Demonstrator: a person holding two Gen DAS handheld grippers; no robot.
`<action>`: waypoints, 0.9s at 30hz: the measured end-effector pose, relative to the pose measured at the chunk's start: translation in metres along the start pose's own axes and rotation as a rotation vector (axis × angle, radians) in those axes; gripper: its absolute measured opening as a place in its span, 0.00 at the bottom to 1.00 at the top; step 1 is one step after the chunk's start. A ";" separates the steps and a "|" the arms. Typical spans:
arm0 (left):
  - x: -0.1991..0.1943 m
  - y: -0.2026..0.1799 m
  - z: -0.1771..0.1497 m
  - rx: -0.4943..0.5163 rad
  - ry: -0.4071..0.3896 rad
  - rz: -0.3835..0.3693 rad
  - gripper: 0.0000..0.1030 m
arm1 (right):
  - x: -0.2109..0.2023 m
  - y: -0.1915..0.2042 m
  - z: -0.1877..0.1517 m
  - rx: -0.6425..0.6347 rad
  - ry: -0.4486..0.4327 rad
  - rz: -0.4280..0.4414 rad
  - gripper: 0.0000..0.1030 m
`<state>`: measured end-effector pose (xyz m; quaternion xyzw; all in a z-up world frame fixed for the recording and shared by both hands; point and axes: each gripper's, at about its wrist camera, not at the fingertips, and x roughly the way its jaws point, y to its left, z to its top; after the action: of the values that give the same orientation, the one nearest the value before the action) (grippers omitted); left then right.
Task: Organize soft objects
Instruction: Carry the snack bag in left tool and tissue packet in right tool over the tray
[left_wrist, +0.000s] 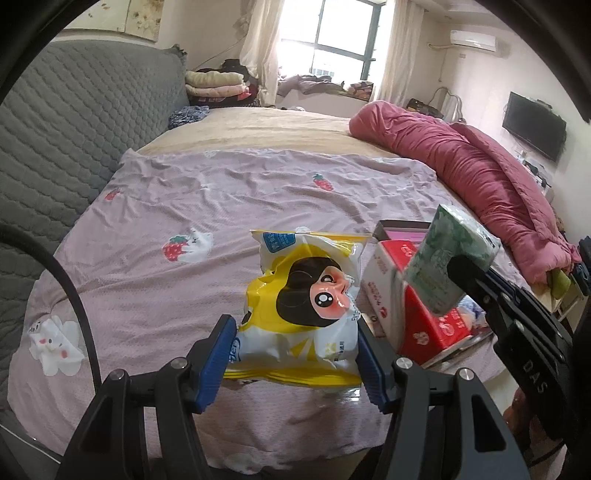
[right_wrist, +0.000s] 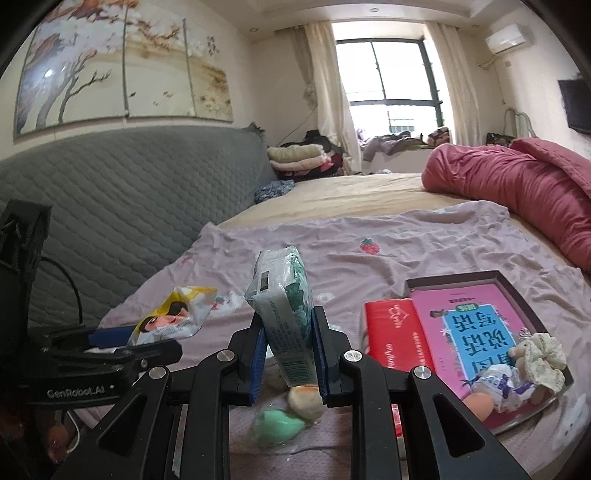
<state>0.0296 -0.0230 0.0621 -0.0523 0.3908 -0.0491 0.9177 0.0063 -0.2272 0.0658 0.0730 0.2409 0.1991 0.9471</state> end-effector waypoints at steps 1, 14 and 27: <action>-0.001 -0.004 0.001 0.003 0.000 -0.006 0.61 | -0.003 -0.004 0.001 0.009 -0.009 -0.005 0.22; -0.005 -0.068 0.016 0.094 -0.002 -0.045 0.61 | -0.030 -0.062 0.014 0.107 -0.068 -0.107 0.22; 0.002 -0.127 0.027 0.185 0.007 -0.098 0.61 | -0.046 -0.127 0.011 0.218 -0.077 -0.211 0.22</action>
<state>0.0445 -0.1475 0.0961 0.0141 0.3850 -0.1299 0.9136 0.0178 -0.3621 0.0659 0.1573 0.2308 0.0681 0.9578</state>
